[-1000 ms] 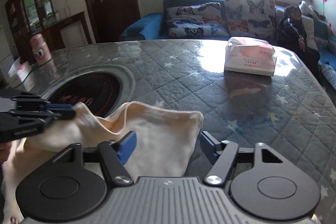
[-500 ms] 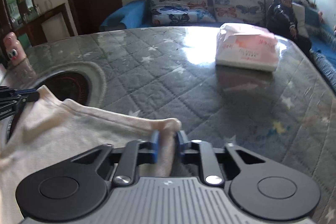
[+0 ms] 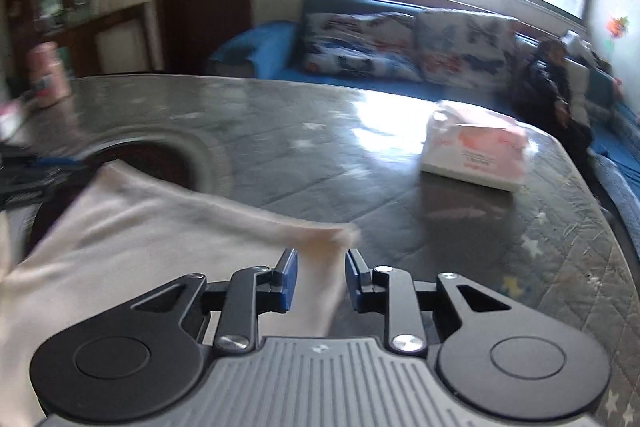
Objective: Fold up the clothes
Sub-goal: 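Pull the sweatshirt flat with both grippers and release, lifting the right gripper away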
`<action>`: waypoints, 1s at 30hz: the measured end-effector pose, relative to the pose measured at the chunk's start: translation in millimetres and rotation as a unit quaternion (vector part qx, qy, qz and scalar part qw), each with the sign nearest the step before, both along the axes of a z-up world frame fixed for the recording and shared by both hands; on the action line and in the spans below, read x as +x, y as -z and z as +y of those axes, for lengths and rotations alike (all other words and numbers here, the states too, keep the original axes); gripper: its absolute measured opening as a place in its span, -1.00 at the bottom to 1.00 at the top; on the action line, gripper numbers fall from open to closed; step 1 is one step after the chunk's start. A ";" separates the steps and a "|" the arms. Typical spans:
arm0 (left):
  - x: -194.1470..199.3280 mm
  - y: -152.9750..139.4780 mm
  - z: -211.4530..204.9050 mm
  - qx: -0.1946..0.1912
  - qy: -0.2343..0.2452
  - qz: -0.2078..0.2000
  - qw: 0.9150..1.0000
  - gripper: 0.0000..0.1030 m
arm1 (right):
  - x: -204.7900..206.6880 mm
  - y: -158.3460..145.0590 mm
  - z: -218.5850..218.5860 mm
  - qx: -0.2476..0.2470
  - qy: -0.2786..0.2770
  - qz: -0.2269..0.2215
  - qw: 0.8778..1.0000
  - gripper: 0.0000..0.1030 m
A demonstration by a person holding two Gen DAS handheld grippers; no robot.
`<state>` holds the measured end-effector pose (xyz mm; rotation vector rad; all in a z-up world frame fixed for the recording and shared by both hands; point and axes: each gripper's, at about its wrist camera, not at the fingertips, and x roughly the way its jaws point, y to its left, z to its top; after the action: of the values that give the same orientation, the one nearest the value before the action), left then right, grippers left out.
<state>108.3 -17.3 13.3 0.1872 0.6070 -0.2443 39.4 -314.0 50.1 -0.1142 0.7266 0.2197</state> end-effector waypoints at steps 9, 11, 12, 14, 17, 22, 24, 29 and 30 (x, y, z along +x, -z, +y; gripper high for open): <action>-94.8 -13.0 -36.2 -0.033 0.094 0.006 0.995 -0.13 | -119.7 13.6 48.5 -0.006 -0.105 -0.006 0.994 -0.24; -109.7 -9.8 -43.0 -0.042 0.106 0.016 0.993 -0.12 | -140.3 21.1 56.4 -0.011 -0.108 -0.010 0.994 -0.17; -117.1 -8.2 -46.5 -0.047 0.112 0.021 0.992 -0.12 | -146.5 24.0 57.1 -0.005 -0.105 -0.008 0.994 -0.13; -129.7 -3.9 -54.4 -0.048 0.127 0.028 0.990 -0.11 | -158.9 29.9 58.7 0.007 -0.098 -0.005 0.995 -0.08; -141.7 3.8 -62.6 -0.048 0.132 0.036 0.989 -0.06 | -176.2 28.6 50.3 0.040 -0.076 -0.011 0.996 -0.07; -151.6 10.3 -65.7 -0.068 0.132 0.054 0.987 0.02 | -185.6 8.7 6.4 0.084 0.004 -0.034 0.996 -0.06; -158.7 11.9 -69.7 -0.071 0.142 0.054 0.986 0.04 | -183.6 3.7 -18.1 0.081 0.054 -0.048 0.994 -0.06; -172.5 15.8 -83.1 -0.057 0.170 0.050 0.983 0.09 | -155.4 5.2 -81.8 0.081 0.197 -0.039 0.976 -0.07; -173.4 17.1 -84.2 -0.056 0.172 0.052 0.982 0.09 | -150.2 7.4 -93.6 0.082 0.219 -0.035 0.972 -0.07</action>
<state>-65.1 -101.5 -3.9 0.1709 0.6613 -0.6237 -110.9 -407.6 42.7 0.1957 0.6425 -0.1474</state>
